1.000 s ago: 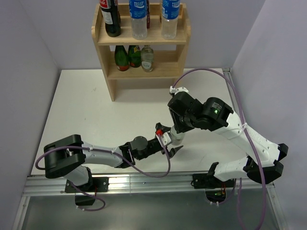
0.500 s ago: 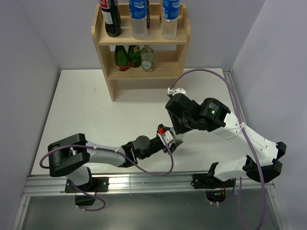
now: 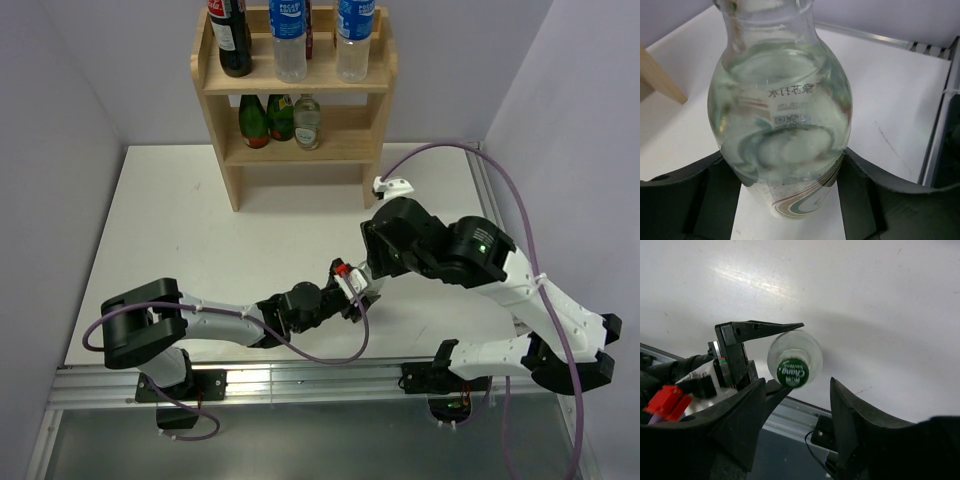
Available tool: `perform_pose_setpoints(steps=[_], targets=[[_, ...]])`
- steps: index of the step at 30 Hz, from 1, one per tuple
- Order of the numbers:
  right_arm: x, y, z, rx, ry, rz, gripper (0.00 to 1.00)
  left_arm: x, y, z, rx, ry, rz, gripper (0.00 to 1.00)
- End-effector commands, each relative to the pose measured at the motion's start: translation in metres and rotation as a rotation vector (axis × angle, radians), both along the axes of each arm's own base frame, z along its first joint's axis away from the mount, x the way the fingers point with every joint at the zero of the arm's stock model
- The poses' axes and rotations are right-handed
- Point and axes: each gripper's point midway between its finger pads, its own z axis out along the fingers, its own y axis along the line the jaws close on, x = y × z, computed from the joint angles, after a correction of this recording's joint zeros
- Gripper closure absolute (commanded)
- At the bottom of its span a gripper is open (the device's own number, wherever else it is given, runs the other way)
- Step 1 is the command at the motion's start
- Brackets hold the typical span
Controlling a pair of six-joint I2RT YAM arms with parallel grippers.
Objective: Place and organize the beverage onto the shelf
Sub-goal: Pick up the drink from the center of the board, then place the drink on the shelf.
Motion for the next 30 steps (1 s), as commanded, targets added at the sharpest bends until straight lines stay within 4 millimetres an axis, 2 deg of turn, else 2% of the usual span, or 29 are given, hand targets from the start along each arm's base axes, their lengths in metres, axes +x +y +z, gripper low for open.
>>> perform_pose_setpoints(steps=[1, 6, 7, 8, 10, 11, 13, 14, 16, 17, 19, 20, 22, 23, 25, 26, 30], targets=[[0.010, -0.009, 0.026, 0.089, -0.108, -0.075, 0.38, 0.011, 0.001, 0.082, -0.242, -0.043, 0.068, 1.00], [0.013, -0.032, 0.032, 0.092, -0.155, -0.177, 0.35, 0.027, 0.010, 0.090, -0.265, -0.031, 0.158, 1.00], [0.013, -0.043, 0.033, 0.085, -0.169, -0.210, 0.35, 0.030, 0.012, 0.092, -0.265, -0.030, 0.177, 1.00], [0.017, -0.055, 0.033, 0.078, -0.198, -0.280, 0.35, 0.033, 0.013, 0.102, -0.310, 0.009, 0.189, 1.00], [0.018, -0.077, 0.036, 0.079, -0.244, -0.368, 0.35, 0.048, 0.020, 0.100, -0.291, 0.045, 0.239, 1.00], [0.021, -0.088, 0.028, 0.057, -0.251, -0.416, 0.34, 0.054, 0.021, 0.112, -0.325, 0.070, 0.253, 1.00], [0.025, -0.099, 0.029, 0.103, -0.289, -0.476, 0.34, 0.075, 0.032, 0.111, -0.308, 0.098, 0.318, 1.00], [0.028, -0.105, 0.012, 0.065, -0.276, -0.498, 0.34, 0.081, 0.036, 0.123, -0.334, 0.111, 0.336, 1.00], [0.033, -0.104, 0.001, 0.109, -0.275, -0.515, 0.33, 0.101, 0.049, 0.130, -0.342, 0.120, 0.393, 1.00], [0.036, -0.110, -0.018, 0.073, -0.254, -0.545, 0.33, 0.114, 0.056, 0.137, -0.340, 0.127, 0.426, 1.00], [0.042, -0.105, -0.028, 0.107, -0.256, -0.546, 0.33, 0.124, 0.062, 0.145, -0.337, 0.126, 0.446, 1.00], [0.042, -0.105, -0.044, 0.084, -0.235, -0.547, 0.33, 0.128, 0.063, 0.155, -0.335, 0.119, 0.449, 1.00], [0.048, -0.102, -0.053, 0.098, -0.229, -0.555, 0.33, 0.141, 0.070, 0.165, -0.333, 0.112, 0.473, 1.00], [0.048, -0.102, -0.064, 0.078, -0.213, -0.553, 0.33, 0.150, 0.075, 0.175, -0.330, 0.104, 0.491, 1.00], [0.051, -0.096, -0.073, 0.081, -0.194, -0.541, 0.33, 0.158, 0.079, 0.186, -0.334, 0.090, 0.506, 1.00], [0.051, -0.095, -0.080, 0.073, -0.182, -0.538, 0.33, 0.162, 0.079, 0.198, -0.344, 0.077, 0.504, 1.00], [0.053, -0.090, -0.093, 0.062, -0.161, -0.530, 0.33, 0.186, 0.084, 0.216, -0.335, 0.060, 0.516, 1.00]])
